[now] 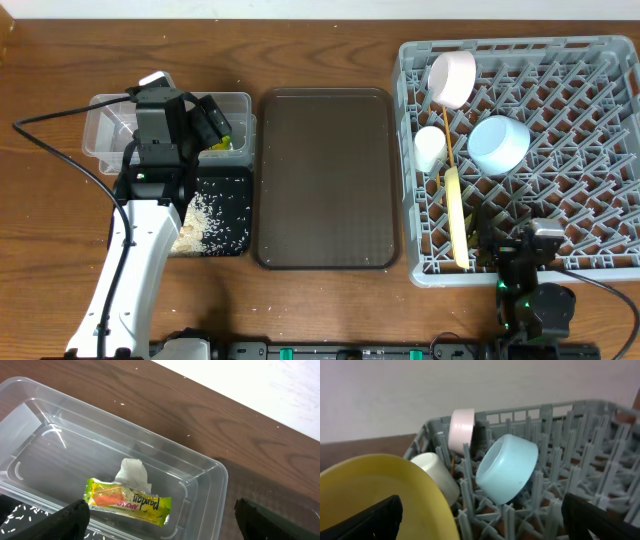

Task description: Sort waste into correct bins and load items into the dishwasher rack

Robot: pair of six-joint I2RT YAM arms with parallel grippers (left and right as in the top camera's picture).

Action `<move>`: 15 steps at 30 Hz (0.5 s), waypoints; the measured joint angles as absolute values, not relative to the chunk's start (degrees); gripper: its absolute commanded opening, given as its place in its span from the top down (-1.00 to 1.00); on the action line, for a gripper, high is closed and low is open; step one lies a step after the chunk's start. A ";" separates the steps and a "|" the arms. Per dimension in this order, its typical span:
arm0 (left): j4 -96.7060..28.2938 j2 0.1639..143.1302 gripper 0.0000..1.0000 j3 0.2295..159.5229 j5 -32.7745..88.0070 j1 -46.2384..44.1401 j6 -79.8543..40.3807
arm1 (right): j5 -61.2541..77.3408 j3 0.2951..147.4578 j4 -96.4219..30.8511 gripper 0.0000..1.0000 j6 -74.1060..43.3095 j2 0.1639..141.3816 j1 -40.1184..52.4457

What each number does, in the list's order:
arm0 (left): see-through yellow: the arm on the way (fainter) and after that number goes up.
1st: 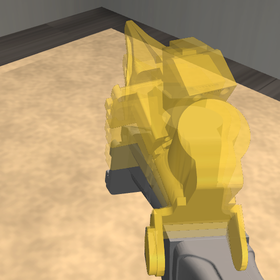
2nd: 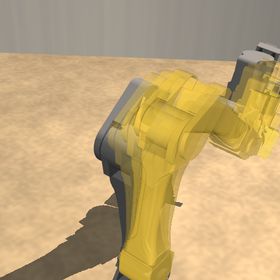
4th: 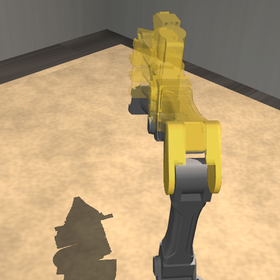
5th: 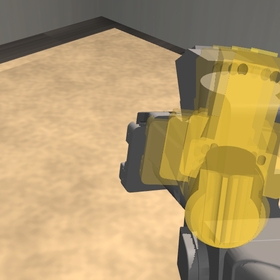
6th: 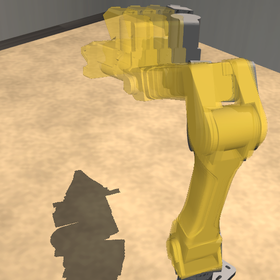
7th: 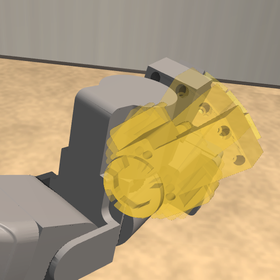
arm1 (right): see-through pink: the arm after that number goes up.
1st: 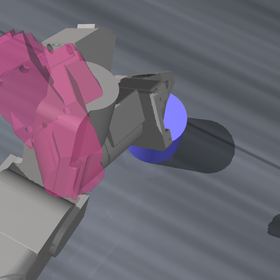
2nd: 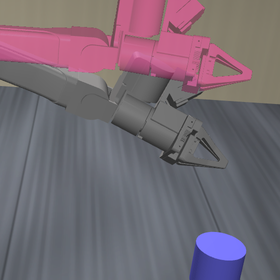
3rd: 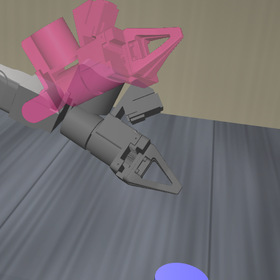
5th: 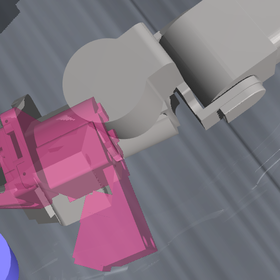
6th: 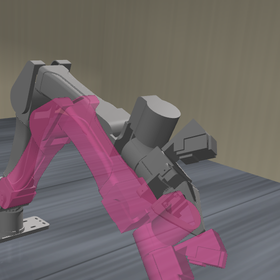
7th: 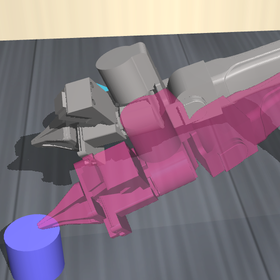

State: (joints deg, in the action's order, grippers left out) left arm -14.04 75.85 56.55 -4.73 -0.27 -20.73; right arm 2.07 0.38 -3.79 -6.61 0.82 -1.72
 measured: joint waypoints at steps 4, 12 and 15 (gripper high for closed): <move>-14.04 75.85 -0.91 56.55 -4.73 -0.27 -20.73 | 2.15 0.38 -3.81 -0.99 -0.89 0.82 -1.72; -14.04 75.85 -0.91 56.55 -4.73 -0.27 -20.73 | 2.52 0.38 -3.79 -0.99 4.89 0.71 -1.72; -14.04 75.85 -0.91 56.55 -4.73 -0.27 -20.73 | 2.52 0.38 -3.79 -0.98 5.48 0.71 -1.72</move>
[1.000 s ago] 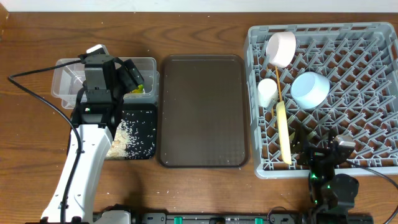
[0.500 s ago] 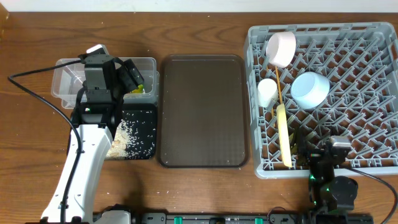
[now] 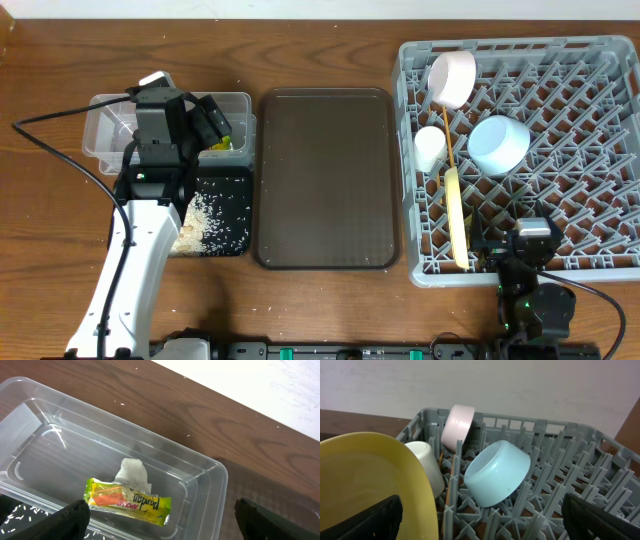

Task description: Sort waste into correct bins and load items into the dishwasher rack

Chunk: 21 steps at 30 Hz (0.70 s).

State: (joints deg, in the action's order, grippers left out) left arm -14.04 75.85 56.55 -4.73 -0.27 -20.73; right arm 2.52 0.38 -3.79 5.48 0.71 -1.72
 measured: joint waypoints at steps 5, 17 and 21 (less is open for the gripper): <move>-14.04 75.85 -0.91 56.55 -4.73 -0.27 -20.71 | 2.55 0.38 -3.81 -0.99 5.91 0.71 -1.72; -14.04 75.85 -0.91 56.55 -4.73 -0.27 -20.71 | 2.52 0.38 -3.79 -0.98 6.35 0.71 -1.72; -14.04 75.85 -0.91 56.55 -4.73 -0.27 -20.71 | 2.52 0.38 -3.81 -0.98 6.37 0.71 -1.72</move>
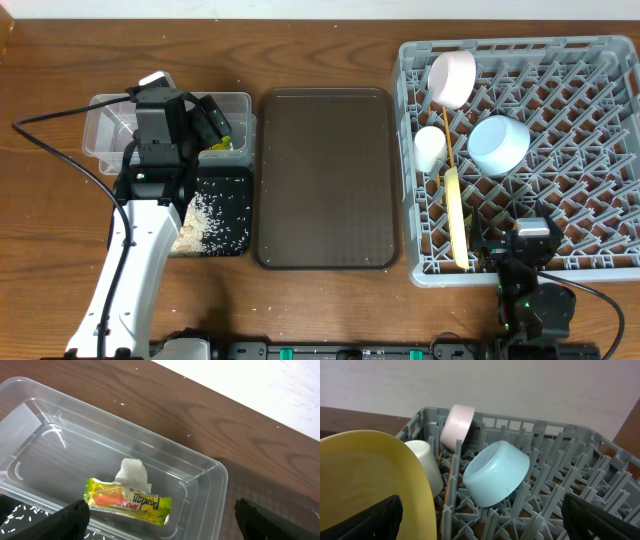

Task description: Sort waste into correct bins and load items into the dishwasher rack

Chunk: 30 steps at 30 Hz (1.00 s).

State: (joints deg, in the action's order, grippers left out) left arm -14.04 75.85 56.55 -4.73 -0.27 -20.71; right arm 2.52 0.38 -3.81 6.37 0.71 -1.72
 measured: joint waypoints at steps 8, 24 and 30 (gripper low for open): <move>-14.04 75.85 -0.91 56.55 -4.73 -0.27 -20.73 | 2.52 0.38 -3.81 -0.98 6.39 0.71 -1.72; -16.29 75.85 -0.91 56.55 -4.73 -0.27 -20.73 | 2.52 0.38 -3.81 -0.99 6.50 0.71 -1.72; -17.61 75.85 -0.91 56.55 -4.73 -0.27 -20.73 | 2.55 0.38 -3.81 -0.99 6.52 0.71 -1.72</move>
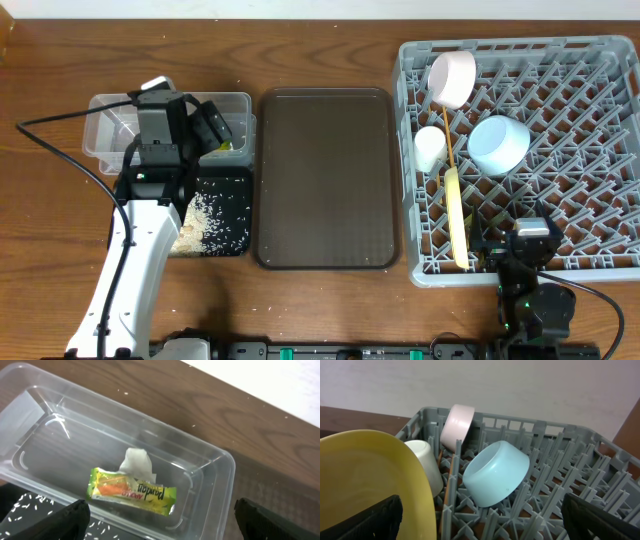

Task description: Sort waste into correct bins and load items into the dishwasher rack

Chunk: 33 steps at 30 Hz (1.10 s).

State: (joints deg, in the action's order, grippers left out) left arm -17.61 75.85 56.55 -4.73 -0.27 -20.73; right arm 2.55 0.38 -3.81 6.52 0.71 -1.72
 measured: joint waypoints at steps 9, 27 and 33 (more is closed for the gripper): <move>-22.37 75.85 -0.91 56.55 -4.67 -0.27 -20.73 | 2.55 0.38 -3.81 -0.98 6.52 0.71 -1.72; -23.11 59.66 -0.91 43.75 -3.36 -0.27 -20.73 | 2.55 0.38 -3.79 -0.98 6.52 0.69 -1.72; -18.87 46.09 -0.91 31.14 -3.31 -0.27 -20.97 | 2.55 0.38 -3.79 -0.98 6.52 0.69 -1.72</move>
State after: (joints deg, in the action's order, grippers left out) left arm -18.87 46.09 31.14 -3.31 -0.27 -20.97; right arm 2.55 0.38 -3.79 6.52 0.69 -1.72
